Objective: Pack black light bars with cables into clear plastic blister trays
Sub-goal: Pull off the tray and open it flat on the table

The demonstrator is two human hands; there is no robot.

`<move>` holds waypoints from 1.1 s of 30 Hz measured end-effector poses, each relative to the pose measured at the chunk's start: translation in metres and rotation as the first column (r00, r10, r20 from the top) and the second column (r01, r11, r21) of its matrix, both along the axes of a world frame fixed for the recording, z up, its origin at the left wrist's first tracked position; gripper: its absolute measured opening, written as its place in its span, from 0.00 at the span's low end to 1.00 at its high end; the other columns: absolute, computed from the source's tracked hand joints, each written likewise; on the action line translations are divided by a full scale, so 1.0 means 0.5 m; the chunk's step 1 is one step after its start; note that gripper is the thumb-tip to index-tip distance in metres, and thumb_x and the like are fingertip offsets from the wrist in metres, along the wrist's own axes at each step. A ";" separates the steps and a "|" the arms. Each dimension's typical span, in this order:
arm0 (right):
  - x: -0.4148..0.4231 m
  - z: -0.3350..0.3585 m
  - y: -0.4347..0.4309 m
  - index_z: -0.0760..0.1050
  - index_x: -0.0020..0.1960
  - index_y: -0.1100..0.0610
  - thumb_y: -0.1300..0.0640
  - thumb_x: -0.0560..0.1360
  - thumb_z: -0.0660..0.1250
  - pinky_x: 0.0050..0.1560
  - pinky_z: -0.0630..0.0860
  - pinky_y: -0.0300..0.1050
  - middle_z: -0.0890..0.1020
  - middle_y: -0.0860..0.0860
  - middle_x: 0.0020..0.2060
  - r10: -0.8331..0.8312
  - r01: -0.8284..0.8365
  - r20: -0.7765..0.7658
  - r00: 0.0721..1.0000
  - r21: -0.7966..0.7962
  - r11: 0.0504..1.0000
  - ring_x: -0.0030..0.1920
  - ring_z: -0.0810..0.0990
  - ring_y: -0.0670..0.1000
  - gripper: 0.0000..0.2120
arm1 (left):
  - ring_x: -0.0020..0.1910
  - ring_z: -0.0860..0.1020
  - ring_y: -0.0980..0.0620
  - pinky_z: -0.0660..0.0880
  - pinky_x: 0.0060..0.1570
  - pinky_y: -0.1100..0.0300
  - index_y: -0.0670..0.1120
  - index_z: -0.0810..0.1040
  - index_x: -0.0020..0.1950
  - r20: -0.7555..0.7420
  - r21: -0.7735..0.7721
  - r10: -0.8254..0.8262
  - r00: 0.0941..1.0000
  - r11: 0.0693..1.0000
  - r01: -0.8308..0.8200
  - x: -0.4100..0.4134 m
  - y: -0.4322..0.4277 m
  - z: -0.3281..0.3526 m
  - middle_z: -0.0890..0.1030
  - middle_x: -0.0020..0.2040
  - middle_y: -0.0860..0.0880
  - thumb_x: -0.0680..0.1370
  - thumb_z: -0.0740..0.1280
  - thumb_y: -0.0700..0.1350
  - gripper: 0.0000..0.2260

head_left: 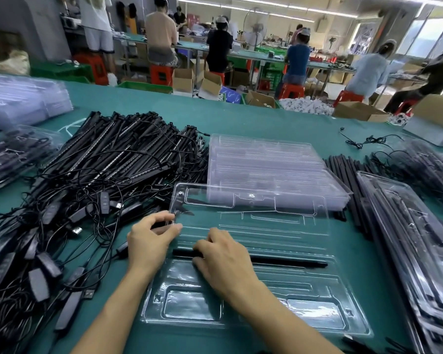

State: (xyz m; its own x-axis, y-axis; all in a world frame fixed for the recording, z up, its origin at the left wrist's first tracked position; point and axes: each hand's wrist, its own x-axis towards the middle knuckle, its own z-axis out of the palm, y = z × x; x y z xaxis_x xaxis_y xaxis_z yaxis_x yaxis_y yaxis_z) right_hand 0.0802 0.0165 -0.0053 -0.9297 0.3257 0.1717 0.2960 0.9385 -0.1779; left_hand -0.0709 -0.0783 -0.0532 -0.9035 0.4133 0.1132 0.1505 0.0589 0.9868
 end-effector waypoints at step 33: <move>0.108 -0.008 0.107 0.79 0.57 0.49 0.47 0.81 0.59 0.54 0.72 0.48 0.79 0.47 0.50 -0.118 0.118 0.009 0.993 0.008 0.993 0.54 0.75 0.53 0.12 | 0.43 0.80 0.59 0.74 0.44 0.63 0.57 0.79 0.54 -0.238 -0.364 -0.091 0.967 0.931 -0.002 0.043 -0.054 0.045 0.81 0.45 0.58 0.64 0.82 0.50 0.22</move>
